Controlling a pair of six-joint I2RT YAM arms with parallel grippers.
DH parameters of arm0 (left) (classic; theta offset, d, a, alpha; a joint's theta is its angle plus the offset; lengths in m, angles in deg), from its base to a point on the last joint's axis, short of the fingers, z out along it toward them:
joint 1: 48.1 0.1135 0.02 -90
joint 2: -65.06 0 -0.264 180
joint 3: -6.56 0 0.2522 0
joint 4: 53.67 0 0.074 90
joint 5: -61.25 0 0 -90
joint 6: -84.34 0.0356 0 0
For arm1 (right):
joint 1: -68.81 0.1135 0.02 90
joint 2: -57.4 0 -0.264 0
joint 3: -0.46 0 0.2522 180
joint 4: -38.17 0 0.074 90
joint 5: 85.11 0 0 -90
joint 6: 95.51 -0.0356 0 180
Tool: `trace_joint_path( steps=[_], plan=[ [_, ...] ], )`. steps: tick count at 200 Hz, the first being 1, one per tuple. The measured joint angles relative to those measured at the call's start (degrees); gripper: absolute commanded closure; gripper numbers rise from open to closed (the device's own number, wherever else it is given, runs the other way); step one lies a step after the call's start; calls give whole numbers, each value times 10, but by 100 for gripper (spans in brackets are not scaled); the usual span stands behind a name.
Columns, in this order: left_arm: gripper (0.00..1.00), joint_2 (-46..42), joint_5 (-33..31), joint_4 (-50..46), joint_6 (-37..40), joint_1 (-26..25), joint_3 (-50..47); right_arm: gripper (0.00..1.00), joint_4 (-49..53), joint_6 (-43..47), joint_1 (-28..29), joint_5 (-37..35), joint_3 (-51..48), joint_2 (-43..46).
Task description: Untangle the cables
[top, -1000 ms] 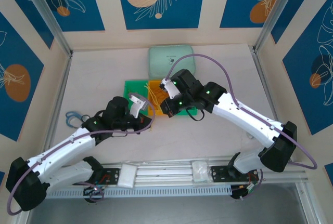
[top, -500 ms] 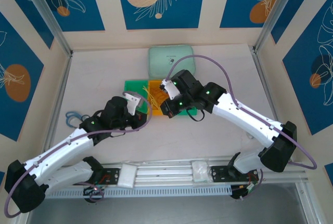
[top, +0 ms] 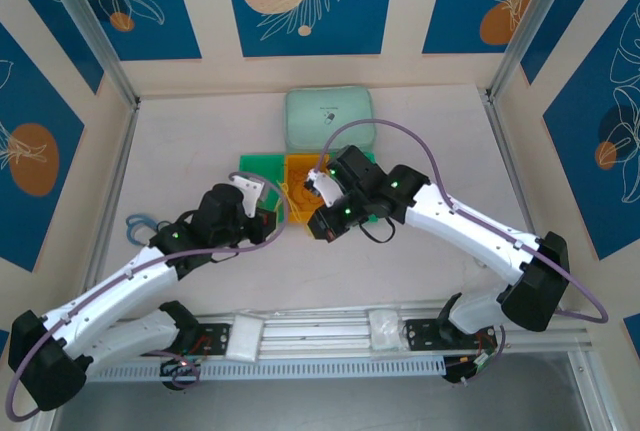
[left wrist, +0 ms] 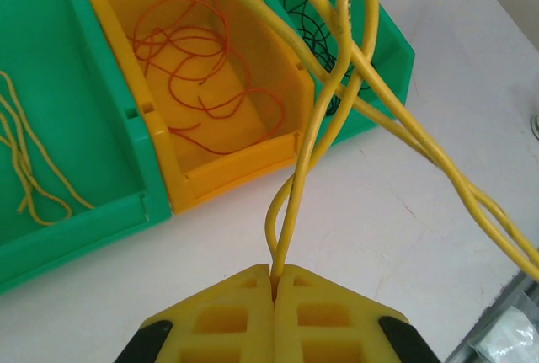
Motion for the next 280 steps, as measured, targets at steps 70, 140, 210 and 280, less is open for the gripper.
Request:
trace_joint_path(
  steps=[70, 140, 210, 280],
  plan=[
    [100, -1, -58, -39, -11, 0, 3, 100, -4, -5, 3, 36, -39, 41],
    [98, -4, -89, -76, -10, 1, 14, 100, -4, -21, -42, 33, -69, 95],
    [95, 96, -95, -130, -10, 29, 125, 100, -26, -52, -108, -4, -82, 129],
    [87, 212, -13, -136, -14, 137, 166, 100, -35, -50, -129, -5, -72, 136]
  ],
)
